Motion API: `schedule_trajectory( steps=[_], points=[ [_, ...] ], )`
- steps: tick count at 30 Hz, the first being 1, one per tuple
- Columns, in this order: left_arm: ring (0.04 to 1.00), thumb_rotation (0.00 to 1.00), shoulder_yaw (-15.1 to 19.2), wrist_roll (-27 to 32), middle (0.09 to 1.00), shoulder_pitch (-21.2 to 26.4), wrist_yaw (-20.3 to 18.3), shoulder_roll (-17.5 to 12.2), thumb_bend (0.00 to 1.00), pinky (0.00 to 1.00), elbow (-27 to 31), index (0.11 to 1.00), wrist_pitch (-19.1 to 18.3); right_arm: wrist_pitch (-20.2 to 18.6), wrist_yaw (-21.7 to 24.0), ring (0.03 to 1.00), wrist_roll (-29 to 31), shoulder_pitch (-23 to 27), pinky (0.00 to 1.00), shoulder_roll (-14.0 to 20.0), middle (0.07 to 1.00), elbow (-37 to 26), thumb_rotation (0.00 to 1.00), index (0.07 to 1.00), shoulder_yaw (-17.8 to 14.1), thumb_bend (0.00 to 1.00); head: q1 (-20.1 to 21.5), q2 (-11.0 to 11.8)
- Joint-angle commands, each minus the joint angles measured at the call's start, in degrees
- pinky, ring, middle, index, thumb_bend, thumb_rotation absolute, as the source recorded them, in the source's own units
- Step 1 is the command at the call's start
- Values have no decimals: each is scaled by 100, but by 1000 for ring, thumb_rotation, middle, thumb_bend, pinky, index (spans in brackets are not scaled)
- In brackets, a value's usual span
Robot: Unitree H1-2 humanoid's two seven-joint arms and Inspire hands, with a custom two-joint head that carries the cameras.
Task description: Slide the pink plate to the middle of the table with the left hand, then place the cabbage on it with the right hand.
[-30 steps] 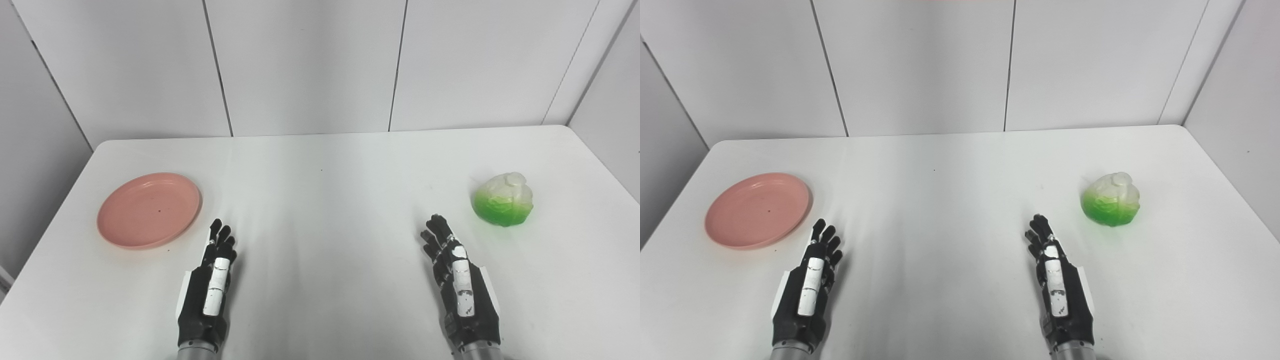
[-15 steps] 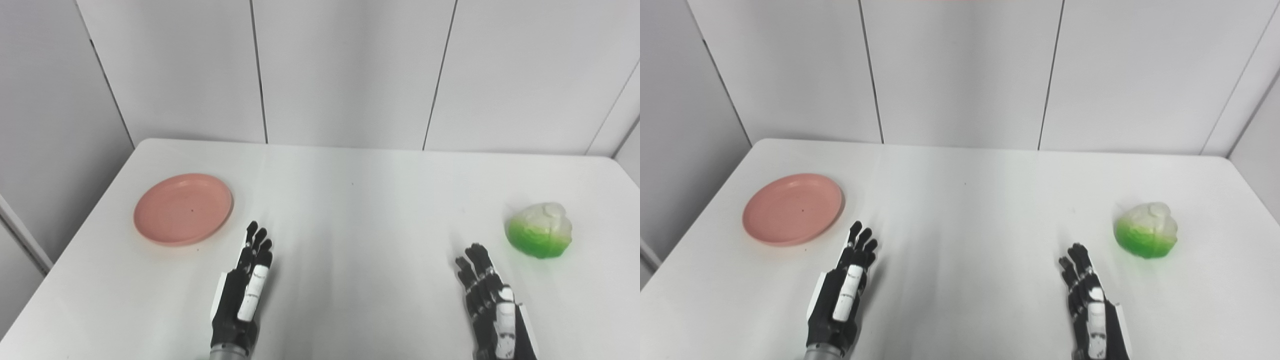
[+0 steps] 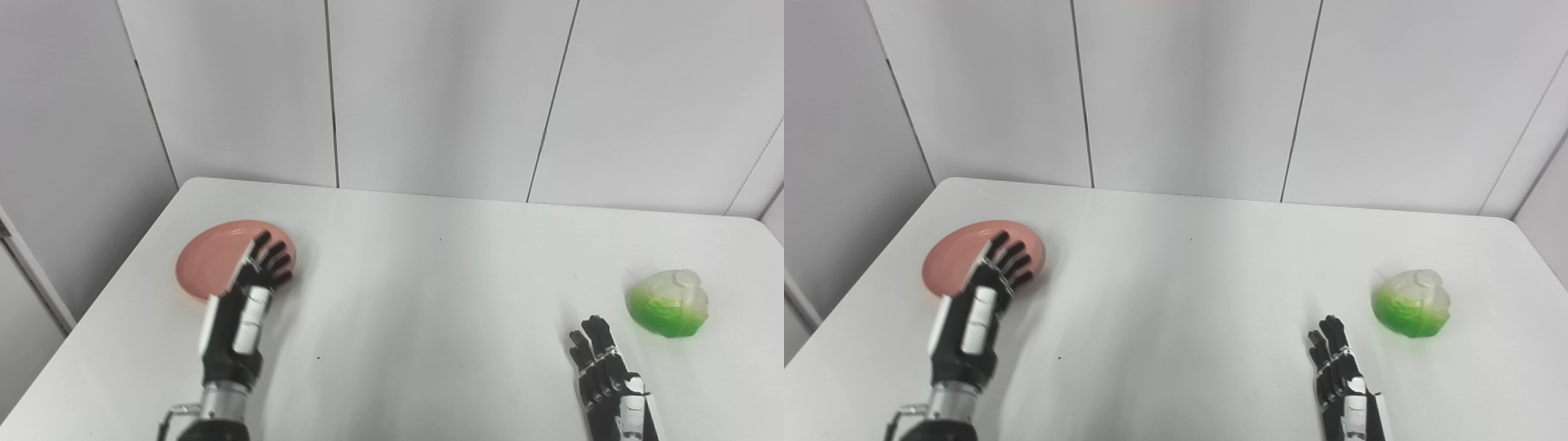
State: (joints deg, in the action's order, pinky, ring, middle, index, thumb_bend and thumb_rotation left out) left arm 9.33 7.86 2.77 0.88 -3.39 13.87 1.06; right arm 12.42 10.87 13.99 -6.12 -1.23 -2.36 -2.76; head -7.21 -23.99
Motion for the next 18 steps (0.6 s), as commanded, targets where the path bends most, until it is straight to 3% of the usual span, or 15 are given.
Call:
schedule_trajectory(
  steps=[1,6,14,18],
  points=[
    [875,806,107,164,893,411,-124,-257,902,858,47,888,247,-8,15,950,-3,-184,1000,177,963,384,1000,943,-52,842,15,12],
    [855,821,350,103,855,980,-118,-859,900,815,-262,856,154,1,2,953,-56,-185,1000,169,962,390,1000,941,-38,858,16,31],
    [835,829,632,85,867,1849,-307,-1726,952,774,-1734,886,755,24,-18,947,-105,-162,1000,148,958,410,998,934,7,854,100,35],
    [842,833,848,263,872,2250,-312,-1938,950,777,-2434,850,904,15,-27,950,-132,-170,1000,130,960,382,1000,934,17,853,123,27]
  ],
)
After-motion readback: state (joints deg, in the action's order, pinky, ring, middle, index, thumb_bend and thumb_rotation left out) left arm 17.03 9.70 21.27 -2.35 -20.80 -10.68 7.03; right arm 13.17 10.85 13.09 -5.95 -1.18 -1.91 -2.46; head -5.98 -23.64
